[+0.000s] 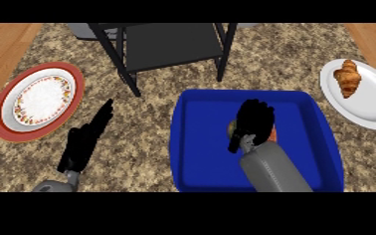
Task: Pick the squash from the tray and place it in the tiered shelf
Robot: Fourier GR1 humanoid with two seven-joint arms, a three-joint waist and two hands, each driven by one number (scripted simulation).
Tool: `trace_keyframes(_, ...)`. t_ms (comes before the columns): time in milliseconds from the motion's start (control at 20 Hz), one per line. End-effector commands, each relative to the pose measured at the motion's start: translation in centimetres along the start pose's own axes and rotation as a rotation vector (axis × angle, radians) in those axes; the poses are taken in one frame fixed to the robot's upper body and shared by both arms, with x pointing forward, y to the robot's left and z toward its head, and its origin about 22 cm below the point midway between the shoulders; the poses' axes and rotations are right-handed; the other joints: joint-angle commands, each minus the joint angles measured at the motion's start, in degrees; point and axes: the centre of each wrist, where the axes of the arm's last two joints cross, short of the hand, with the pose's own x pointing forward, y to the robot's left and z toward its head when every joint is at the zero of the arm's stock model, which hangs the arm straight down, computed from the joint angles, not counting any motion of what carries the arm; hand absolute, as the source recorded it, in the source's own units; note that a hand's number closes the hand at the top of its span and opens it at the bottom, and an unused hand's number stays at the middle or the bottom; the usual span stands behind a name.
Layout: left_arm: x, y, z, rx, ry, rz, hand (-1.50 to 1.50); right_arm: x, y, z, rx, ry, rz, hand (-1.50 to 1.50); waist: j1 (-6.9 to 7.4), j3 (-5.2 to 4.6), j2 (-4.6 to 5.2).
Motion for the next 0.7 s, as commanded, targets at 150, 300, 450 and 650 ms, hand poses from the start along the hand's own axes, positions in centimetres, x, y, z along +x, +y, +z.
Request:
trace_keyframes(150,1.0,0.6,0.7,0.001,0.008,-0.006,0.0,0.2,1.3,0.9,-0.085,0.104,0.015,1.5,-0.03,0.63,0.67)
trace_keyframes(300,-0.6,-1.8,0.9,0.002,0.001,0.004,0.0,0.4,0.1,1.2,-0.12,0.092,0.007,1.5,-0.17,0.62,0.67)
trace_keyframes(450,-0.6,-0.1,0.1,0.001,0.007,-0.012,0.0,0.9,-0.5,4.3,-0.1,-0.074,0.0,1.5,-0.28,0.61,0.66)
trace_keyframes(650,0.2,0.6,0.0,0.028,-0.002,0.006,0.0,0.8,-2.9,4.9,-0.044,-0.394,0.009,1.5,-0.43,0.63,0.58)
